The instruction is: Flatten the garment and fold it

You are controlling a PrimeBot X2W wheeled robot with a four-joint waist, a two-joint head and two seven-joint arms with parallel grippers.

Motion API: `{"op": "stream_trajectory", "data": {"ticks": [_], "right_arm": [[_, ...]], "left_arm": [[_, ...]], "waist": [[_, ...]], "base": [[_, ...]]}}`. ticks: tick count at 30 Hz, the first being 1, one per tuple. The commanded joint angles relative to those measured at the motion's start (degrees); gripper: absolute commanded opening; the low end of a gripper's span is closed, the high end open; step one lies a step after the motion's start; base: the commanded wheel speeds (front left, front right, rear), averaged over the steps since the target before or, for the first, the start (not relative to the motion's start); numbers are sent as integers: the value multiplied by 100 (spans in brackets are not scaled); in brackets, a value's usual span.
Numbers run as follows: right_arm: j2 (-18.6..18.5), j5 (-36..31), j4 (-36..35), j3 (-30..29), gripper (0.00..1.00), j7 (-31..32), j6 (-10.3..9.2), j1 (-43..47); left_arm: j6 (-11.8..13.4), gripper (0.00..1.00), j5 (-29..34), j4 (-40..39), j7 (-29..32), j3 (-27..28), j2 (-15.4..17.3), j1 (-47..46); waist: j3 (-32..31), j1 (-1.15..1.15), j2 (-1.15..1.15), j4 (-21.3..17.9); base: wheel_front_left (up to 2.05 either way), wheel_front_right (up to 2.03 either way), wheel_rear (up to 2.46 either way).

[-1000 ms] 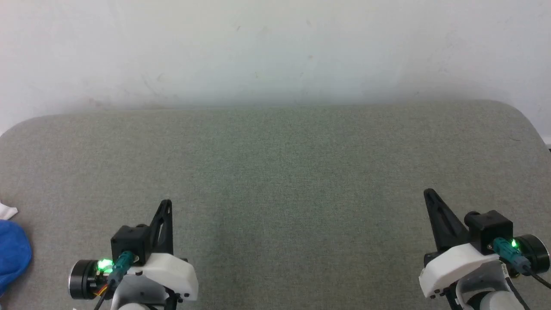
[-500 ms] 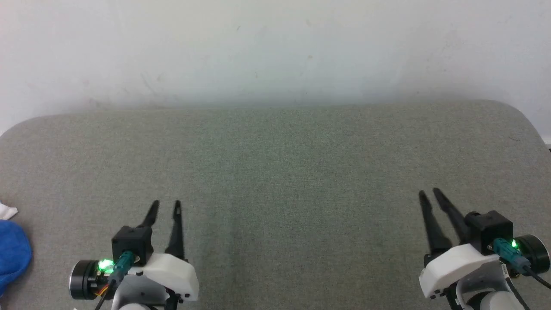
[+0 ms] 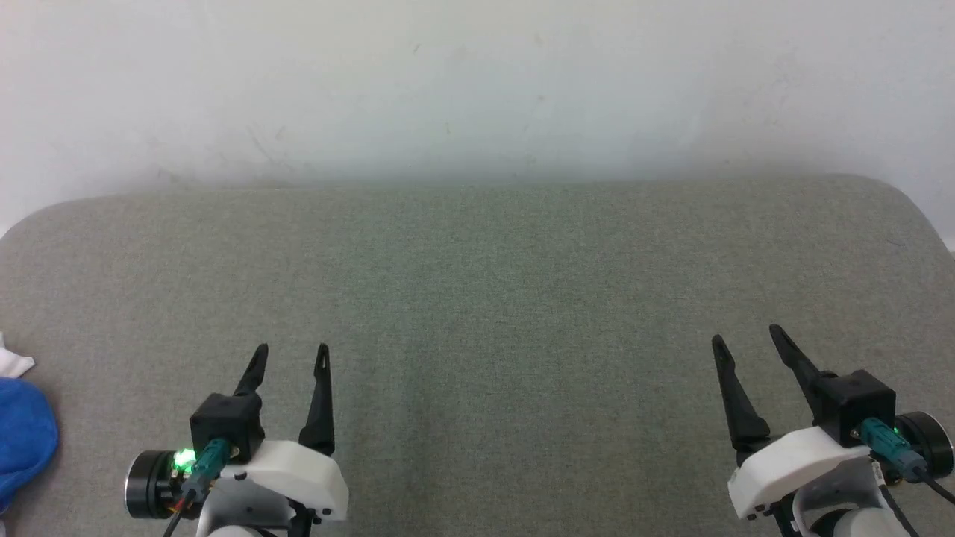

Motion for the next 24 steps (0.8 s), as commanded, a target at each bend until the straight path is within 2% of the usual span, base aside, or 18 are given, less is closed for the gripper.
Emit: {"op": "stream_trajectory", "data": {"ticks": [1,10,24], "right_arm": [[5,60,14,-24,100,-61,-1,30],[6,91,-6,-52,100,-157,-1,60],[9,60,-99,-38,100,-302,-1,110]], "left_arm": [[-40,100,-61,-7,-60,-24,-4,-33],[-41,100,-187,-4,-156,-25,-6,-48],[-68,100,-363,-14,-324,92,-10,-35]], "waist": [[2,0,0,24],[0,0,0,210],[2,0,0,846]], "base": [[0,0,0],[0,0,0],[0,0,0]]}}
